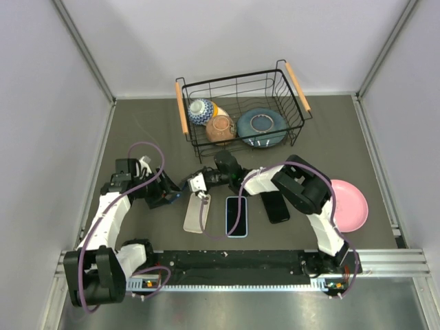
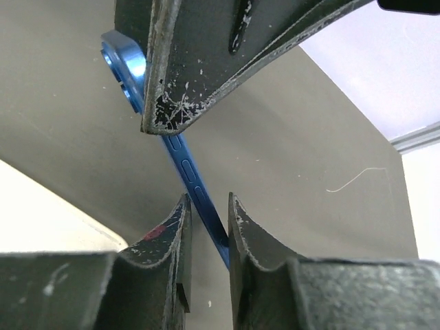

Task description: Put the phone into the phone case

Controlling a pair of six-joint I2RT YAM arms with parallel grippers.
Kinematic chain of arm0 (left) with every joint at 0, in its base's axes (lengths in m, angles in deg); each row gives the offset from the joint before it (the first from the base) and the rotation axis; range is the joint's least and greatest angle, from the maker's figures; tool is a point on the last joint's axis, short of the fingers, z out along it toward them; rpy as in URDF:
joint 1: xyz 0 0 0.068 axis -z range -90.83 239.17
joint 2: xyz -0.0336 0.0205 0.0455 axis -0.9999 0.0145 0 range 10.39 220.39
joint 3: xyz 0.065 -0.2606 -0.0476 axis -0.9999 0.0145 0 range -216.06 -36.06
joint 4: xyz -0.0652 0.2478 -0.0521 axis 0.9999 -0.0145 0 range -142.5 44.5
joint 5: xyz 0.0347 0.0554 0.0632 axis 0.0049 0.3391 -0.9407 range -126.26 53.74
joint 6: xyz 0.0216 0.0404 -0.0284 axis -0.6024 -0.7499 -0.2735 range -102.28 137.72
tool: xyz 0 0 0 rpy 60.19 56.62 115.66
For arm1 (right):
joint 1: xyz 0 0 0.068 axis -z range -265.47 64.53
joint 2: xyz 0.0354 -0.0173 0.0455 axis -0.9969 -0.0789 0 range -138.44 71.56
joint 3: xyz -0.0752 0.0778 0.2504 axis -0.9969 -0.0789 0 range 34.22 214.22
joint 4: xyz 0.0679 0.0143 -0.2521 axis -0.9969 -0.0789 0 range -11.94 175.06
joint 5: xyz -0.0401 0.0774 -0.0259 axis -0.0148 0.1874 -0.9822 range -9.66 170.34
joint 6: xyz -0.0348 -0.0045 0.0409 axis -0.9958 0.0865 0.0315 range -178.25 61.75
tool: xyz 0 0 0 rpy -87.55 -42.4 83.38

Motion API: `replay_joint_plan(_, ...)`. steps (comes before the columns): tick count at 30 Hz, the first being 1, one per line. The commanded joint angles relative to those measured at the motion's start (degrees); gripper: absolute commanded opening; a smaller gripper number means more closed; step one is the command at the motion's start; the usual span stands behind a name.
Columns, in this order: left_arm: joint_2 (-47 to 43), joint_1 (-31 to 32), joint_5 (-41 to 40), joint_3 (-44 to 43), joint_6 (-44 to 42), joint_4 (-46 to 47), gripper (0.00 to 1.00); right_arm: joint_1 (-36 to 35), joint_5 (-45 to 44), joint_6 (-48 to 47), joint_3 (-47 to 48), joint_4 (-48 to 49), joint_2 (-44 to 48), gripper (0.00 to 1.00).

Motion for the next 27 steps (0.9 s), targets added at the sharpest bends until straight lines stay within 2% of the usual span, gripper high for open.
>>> replay_joint_plan(1, 0.4, 0.1, 2.2, -3.3, -1.2, 2.0, 0.4, -1.7, -1.4, -1.9, 1.8, 1.5, 0.0, 0.1)
replay_joint_plan(2, 0.4, 0.1, 1.9, -3.9, -1.5, 1.7, 0.41, -1.8, -2.1, -2.3, 1.5, 1.6, 0.8, 0.0)
replay_joint_plan(3, 0.4, 0.1, 1.4, -5.3, -1.6, 1.5, 0.43, -1.9, -3.1, -2.6, 0.7, 1.6, 1.3, 0.0)
replay_joint_plan(8, 0.3, 0.0, -0.2, -11.6, -1.1, 0.0, 0.74, -3.0, -9.1, -3.1, -2.6, 3.0, 6.1, 0.0)
replay_joint_plan(11, -0.6, 0.1, -0.6, -15.2, 0.1, -0.3, 0.81, -4.1, -14.1, -3.3, -5.7, 3.3, 8.5, 0.0)
replay_joint_plan(17, -3.6, 0.1, -3.2, -17.6, 5.1, -1.6, 0.88, -7.5, -27.8, -2.8, -8.6, -0.4, 14.0, 0.0)
replay_joint_plan(19, -4.8, 0.1, -4.2, -16.7, 9.3, -1.7, 0.87, -8.7, -30.3, -0.9, -9.6, -1.0, 16.1, 0.0)
replay_joint_plan(23, -10.9, 0.1, -5.0, -12.3, 17.8, 1.0, 0.82, -11.7, -40.7, 2.4, -10.6, -1.7, 18.1, 0.0)
replay_joint_plan(25, -13.0, 0.1, -6.3, -9.9, 22.6, 1.7, 0.81, -13.3, -44.8, 5.1, -9.1, -6.3, 18.0, 0.0)
replay_joint_plan(27, -15.9, 0.1, -8.3, -9.0, 24.5, 1.5, 0.82, -14.1, -52.7, 7.9, -5.2, -10.4, 17.3, 0.0)
